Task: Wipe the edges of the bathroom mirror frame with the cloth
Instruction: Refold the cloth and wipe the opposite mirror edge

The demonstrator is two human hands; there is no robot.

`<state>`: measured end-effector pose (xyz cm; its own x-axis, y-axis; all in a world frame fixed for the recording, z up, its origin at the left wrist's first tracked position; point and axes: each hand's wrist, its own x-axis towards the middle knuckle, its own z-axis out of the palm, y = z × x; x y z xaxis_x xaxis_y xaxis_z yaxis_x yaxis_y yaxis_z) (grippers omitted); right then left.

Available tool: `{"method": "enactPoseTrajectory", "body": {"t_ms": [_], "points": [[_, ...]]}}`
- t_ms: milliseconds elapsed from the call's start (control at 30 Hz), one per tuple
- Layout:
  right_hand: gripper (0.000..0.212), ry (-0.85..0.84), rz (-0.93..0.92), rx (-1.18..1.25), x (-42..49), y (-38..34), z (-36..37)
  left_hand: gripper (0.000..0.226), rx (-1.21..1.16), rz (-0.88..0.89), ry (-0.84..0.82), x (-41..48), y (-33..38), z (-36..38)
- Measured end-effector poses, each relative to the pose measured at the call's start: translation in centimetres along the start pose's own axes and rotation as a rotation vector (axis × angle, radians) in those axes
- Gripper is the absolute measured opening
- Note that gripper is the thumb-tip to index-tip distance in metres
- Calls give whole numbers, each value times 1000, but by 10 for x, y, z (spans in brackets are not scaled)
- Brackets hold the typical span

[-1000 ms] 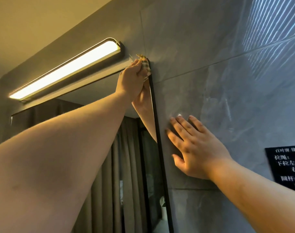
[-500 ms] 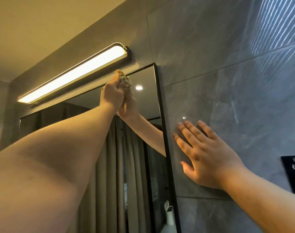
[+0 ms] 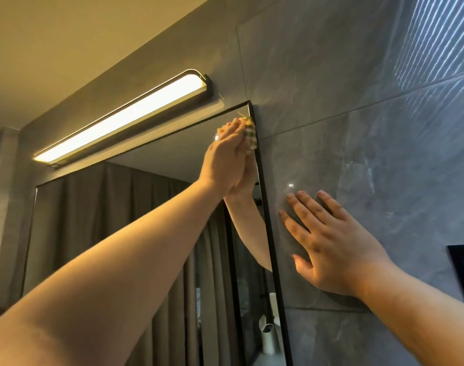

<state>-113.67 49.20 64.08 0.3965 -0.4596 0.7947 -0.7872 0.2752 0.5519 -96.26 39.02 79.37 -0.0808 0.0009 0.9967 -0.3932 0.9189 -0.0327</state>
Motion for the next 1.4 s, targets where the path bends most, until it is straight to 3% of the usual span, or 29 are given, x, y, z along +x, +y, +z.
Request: {"method": "enactPoseTrajectory", "body": {"t_ms": [167, 233, 400, 533, 700, 1033, 1400], "points": [[75, 13, 0, 10, 0, 1, -1, 45, 101, 74, -97, -7, -11, -9], [75, 11, -7, 10, 0, 1, -2, 45, 100, -14, -80, -8, -25, -15], [75, 2, 0, 2, 1, 0, -3, 42, 21, -327, 143, -34, -68, -32], [74, 15, 11, -9, 1, -1, -4, 46, 55, -508, 151, -59, -100, -48], [74, 6, 17, -39, 1, -1, -4, 45, 37, -500, 143, -70, -100, -48], [71, 93, 65, -34, -3, -7, 4, 46, -27, -276, 86, -134, -71, -20], [86, 83, 285, 52, -37, -71, 19, 41, -83, -241, 41, -238, -41, 4]]}}
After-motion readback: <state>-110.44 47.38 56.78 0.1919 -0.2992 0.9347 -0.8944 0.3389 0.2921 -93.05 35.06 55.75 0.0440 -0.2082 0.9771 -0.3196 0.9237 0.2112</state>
